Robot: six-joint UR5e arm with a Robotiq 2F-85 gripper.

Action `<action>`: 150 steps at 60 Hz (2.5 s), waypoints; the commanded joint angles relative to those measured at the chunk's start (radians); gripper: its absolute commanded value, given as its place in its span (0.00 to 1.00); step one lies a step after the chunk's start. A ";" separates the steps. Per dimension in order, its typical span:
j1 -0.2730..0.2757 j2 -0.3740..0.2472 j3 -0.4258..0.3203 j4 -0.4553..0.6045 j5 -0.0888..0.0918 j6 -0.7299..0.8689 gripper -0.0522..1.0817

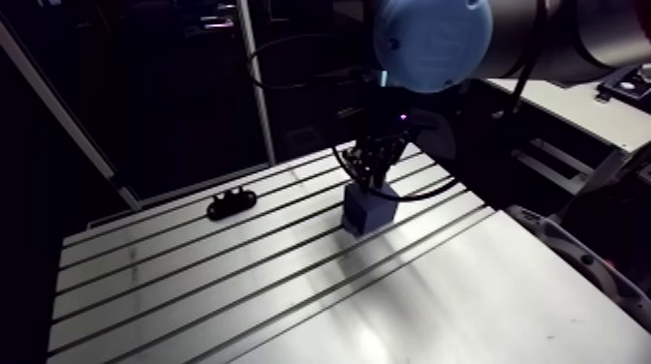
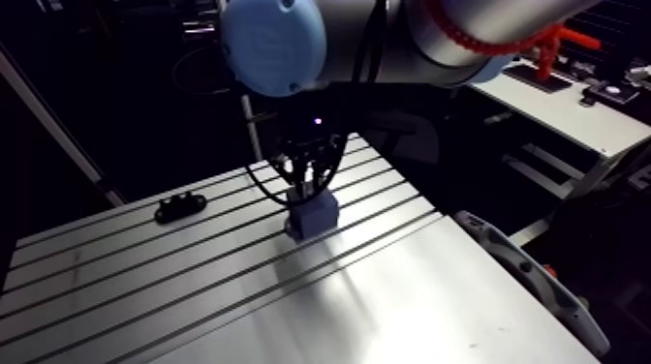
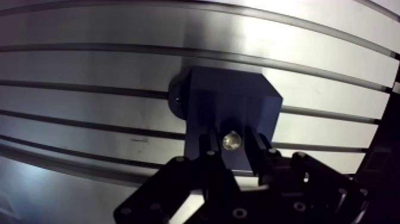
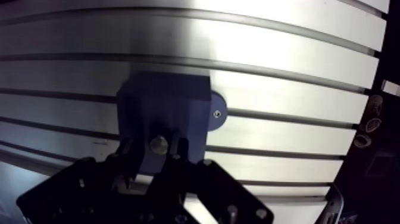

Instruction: Pick up the M10 bolt and insert it into the hex recess until seated.

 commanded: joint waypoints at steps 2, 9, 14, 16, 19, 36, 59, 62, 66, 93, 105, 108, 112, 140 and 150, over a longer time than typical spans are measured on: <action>0.000 0.000 0.001 0.000 0.000 0.000 0.60; 0.000 0.000 0.001 0.000 0.000 0.000 0.61; 0.000 0.000 0.001 0.000 0.000 -0.001 0.61; 0.000 0.000 0.001 0.000 0.000 -0.003 0.61; 0.000 0.002 0.001 0.002 0.001 -0.006 0.62; 0.000 0.003 0.000 0.003 0.002 -0.008 0.63; -0.001 0.003 0.000 0.004 0.000 -0.009 0.63; -0.001 0.003 0.000 0.005 0.000 -0.009 0.63; -0.001 0.003 0.000 0.005 0.000 -0.010 0.63; -0.001 0.003 0.001 0.005 0.000 -0.011 0.65; -0.001 0.003 0.000 0.005 0.000 -0.011 0.65; -0.001 0.003 0.000 0.005 0.000 -0.011 0.66; -0.001 0.003 0.000 0.006 0.000 -0.012 0.66; -0.003 0.004 -0.005 0.005 -0.012 -0.014 0.67; -0.003 0.004 -0.006 0.006 -0.012 -0.017 0.68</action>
